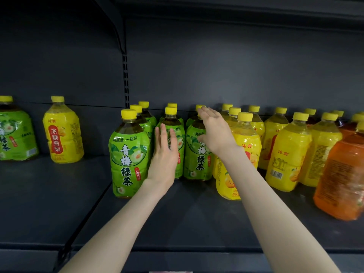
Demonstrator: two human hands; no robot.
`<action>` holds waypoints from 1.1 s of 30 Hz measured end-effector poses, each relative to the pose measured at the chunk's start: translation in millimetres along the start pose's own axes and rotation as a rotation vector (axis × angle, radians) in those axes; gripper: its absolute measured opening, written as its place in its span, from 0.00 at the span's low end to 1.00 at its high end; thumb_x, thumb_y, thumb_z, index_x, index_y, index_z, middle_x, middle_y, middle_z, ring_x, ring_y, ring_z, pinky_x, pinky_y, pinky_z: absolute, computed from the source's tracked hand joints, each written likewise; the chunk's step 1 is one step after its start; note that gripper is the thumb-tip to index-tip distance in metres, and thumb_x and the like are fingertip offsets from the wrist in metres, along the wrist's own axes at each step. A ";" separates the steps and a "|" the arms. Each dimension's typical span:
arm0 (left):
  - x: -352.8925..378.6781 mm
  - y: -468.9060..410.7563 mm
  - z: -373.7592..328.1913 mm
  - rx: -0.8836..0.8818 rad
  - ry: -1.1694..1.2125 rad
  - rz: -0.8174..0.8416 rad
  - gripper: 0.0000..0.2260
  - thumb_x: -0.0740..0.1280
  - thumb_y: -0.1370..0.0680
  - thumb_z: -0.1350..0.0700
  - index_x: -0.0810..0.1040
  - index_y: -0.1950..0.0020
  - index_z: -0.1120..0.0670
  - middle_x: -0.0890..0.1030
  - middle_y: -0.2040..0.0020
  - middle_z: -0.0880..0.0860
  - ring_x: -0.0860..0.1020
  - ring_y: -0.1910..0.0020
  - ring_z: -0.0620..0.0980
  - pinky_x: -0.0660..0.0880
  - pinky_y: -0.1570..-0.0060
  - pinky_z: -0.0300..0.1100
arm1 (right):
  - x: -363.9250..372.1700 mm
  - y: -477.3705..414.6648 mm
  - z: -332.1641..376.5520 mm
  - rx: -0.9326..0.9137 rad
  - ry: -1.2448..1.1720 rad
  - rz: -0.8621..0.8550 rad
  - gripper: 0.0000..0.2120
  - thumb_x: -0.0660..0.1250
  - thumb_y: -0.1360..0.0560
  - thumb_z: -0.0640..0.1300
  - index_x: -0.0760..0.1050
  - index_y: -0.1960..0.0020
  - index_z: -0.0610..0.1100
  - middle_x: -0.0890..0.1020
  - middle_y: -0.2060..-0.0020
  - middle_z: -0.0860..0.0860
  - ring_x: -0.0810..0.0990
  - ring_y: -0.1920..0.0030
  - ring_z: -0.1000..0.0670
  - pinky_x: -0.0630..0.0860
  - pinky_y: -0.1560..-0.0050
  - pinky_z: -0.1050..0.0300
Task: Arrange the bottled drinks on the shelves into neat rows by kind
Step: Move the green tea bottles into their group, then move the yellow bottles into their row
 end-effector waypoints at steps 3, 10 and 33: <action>1.7 -1.5 0.2 -0.019 -0.021 0.009 0.35 0.58 0.25 0.72 0.40 0.25 0.65 0.38 0.25 0.68 0.39 0.26 0.67 0.59 0.28 0.50 | 0.1 0.7 0.5 0.002 0.006 -0.007 0.40 0.72 0.28 0.36 0.54 0.23 0.41 0.58 0.23 0.45 0.53 0.23 0.47 0.55 0.27 0.58; -5.2 1.5 -1.2 -0.034 0.004 0.084 0.36 0.62 0.25 0.70 0.42 0.24 0.64 0.38 0.25 0.67 0.39 0.25 0.65 0.63 0.30 0.50 | -2.1 3.4 6.1 0.016 -0.034 0.011 0.36 0.68 0.25 0.33 0.53 0.23 0.40 0.54 0.22 0.44 0.51 0.22 0.47 0.55 0.27 0.58; -98.6 45.7 -142.3 0.171 0.591 -0.188 0.05 0.68 0.24 0.54 0.81 0.52 0.53 0.82 0.61 0.46 0.80 0.62 0.46 0.79 0.60 0.49 | -129.5 171.9 -111.2 0.141 -0.313 -0.445 0.07 0.66 0.23 0.44 0.80 0.50 0.42 0.81 0.55 0.50 0.79 0.55 0.50 0.77 0.56 0.51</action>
Point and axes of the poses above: each hand's wrist, its own y-axis away from the middle knuckle, its own x-axis out of the palm, z = x × y, the point moved 9 cm from there along -y, towards the middle knuckle
